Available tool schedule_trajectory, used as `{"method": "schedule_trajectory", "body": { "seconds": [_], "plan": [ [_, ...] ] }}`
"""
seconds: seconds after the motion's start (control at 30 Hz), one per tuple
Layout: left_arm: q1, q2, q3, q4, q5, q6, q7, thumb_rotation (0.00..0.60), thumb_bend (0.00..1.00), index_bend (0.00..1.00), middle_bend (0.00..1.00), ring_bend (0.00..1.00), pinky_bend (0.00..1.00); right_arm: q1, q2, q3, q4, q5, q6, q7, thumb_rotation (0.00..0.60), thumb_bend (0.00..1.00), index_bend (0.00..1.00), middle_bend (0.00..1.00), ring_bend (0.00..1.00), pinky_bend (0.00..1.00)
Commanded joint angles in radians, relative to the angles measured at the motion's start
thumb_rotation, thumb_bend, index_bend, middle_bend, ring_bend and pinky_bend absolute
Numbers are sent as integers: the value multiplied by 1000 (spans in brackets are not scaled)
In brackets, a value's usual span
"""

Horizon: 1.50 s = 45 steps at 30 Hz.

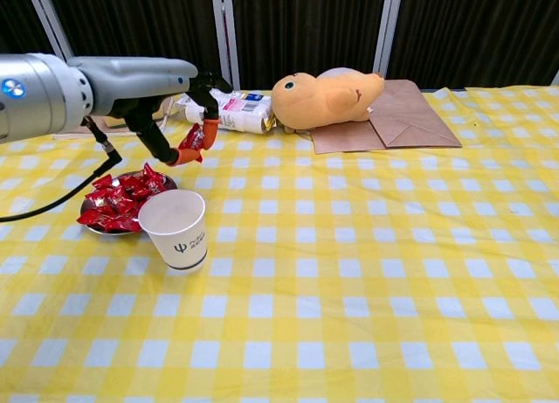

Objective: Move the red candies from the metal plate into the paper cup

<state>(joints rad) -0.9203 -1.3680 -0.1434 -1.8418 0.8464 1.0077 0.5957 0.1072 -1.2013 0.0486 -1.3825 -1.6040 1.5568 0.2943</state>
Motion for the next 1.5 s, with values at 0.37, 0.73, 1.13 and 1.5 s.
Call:
{"method": "schedule_trajectory", "body": {
  "seconds": [0.37, 0.73, 1.13, 1.5],
  "plan": [
    [77, 34, 112, -66, 128, 17, -38, 600, 434, 488, 2, 0, 0, -1, -5, 4, 5, 2, 5, 6, 600, 424, 0, 0, 0, 0],
    [80, 9, 106, -24, 132, 5, -48, 600, 362, 410, 0, 0, 0, 0, -10, 4, 11, -2, 10, 6, 600, 424, 0, 0, 0, 0],
    [106, 41, 59, -48, 145, 64, -87, 600, 311, 355, 0, 0, 0, -1, -11, 4, 18, -4, 15, 12, 600, 424, 0, 0, 0, 0],
    [128, 57, 29, 110, -31, 97, -44, 600, 246, 356, 0, 0, 0, 1, -12, -1, 17, -12, 14, 15, 600, 424, 0, 0, 0, 0]
  ]
}}
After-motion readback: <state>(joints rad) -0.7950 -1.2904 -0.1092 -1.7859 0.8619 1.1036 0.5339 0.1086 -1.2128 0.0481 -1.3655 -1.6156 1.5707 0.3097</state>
